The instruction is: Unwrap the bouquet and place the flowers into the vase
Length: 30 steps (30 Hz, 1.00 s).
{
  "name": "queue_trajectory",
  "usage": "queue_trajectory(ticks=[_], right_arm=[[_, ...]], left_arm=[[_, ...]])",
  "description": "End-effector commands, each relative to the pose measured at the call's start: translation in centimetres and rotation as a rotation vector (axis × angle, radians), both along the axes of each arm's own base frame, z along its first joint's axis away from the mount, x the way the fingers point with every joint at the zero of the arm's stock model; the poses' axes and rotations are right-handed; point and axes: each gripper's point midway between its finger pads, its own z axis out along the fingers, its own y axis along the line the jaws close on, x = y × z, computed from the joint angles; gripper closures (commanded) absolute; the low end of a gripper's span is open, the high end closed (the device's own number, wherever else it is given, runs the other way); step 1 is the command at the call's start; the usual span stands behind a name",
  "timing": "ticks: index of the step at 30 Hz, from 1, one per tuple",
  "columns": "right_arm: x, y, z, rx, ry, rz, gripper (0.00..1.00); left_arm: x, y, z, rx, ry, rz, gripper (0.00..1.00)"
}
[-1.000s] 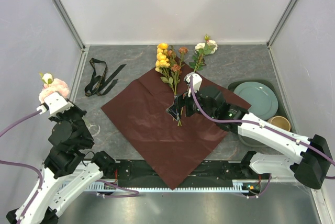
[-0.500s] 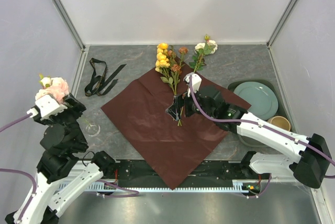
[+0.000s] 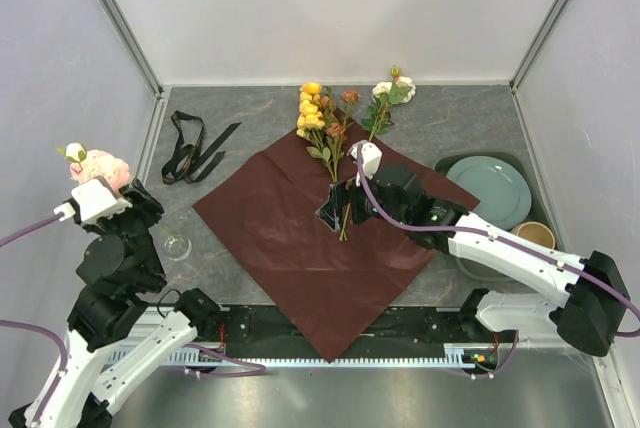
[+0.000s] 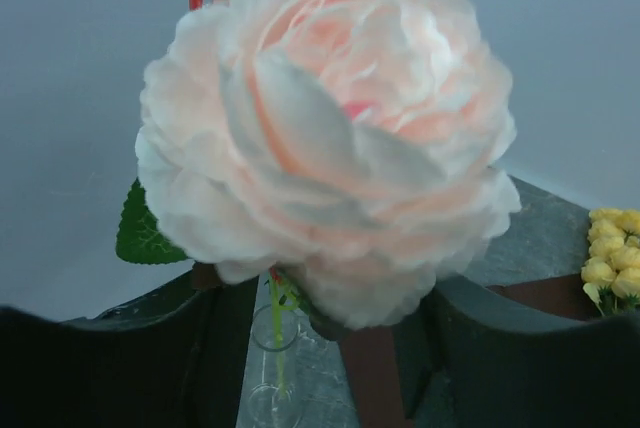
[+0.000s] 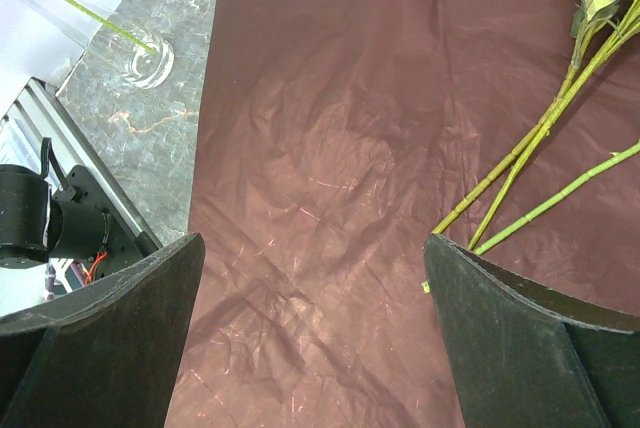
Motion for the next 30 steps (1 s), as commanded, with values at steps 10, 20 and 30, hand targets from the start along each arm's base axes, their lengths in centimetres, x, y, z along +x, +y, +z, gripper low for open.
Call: queue_trajectory(ticks=[10, 20, 30], right_arm=[[0.4, 0.1, 1.2, 0.020, -0.013, -0.014, 0.02], [1.7, 0.1, -0.2, -0.029, 0.018, -0.073, 0.02], [7.6, -6.2, -6.1, -0.115, 0.249, -0.382, 0.02]], left_arm=[[0.2, -0.7, 3.5, -0.064, -0.055, -0.045, 0.24], [-1.2, -5.2, 8.4, -0.149, -0.045, -0.425, 0.15], [0.2, -15.1, 7.9, -0.159, 0.046, -0.867, 0.21]])
